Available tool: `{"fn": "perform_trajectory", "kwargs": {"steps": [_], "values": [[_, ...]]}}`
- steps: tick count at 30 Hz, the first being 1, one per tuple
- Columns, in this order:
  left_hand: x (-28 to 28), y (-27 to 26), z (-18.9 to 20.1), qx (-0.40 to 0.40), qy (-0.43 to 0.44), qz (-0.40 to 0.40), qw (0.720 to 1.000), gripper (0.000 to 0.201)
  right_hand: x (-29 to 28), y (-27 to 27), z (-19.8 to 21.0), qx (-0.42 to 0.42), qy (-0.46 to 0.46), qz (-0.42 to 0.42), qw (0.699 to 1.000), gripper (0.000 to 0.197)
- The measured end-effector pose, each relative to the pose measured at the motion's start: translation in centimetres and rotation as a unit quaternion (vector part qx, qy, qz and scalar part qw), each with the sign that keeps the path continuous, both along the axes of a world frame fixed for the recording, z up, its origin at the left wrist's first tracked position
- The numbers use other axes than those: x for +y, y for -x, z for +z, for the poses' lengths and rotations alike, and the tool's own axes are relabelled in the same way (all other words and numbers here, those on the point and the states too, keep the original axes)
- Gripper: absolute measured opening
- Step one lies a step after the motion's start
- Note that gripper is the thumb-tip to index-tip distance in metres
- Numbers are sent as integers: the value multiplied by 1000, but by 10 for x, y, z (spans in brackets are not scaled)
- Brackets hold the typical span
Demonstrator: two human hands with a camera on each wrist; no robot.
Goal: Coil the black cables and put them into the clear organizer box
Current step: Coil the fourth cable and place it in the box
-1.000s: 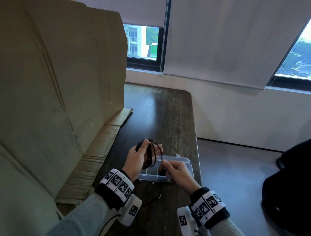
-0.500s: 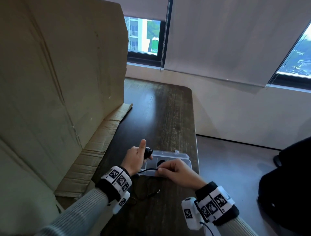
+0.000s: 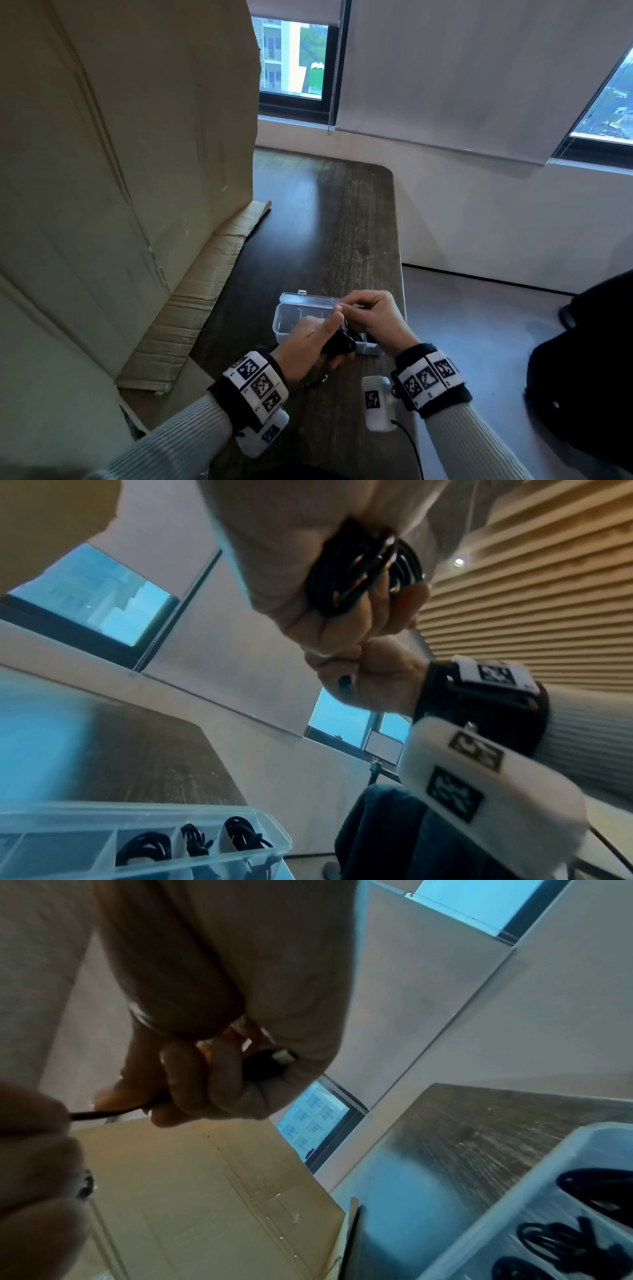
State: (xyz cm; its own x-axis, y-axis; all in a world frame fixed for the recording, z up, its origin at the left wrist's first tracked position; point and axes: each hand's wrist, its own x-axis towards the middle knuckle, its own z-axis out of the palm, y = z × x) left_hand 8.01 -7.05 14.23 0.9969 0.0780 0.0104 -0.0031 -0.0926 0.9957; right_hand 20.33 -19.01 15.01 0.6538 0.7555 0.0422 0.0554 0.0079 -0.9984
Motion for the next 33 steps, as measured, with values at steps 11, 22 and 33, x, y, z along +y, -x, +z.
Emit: {"fn": "perform_trajectory", "kwargs": {"steps": [11,22,33], "values": [[12,-10,-4,-31,29,148,988,5,-8,4,-24,67,-35,-57,995,20],[12,-45,-37,52,125,310,941,19,25,44,-48,-22,23,-235,971,15],[34,-58,-62,145,170,299,928,34,-53,19,-134,-53,332,-193,922,17]]}}
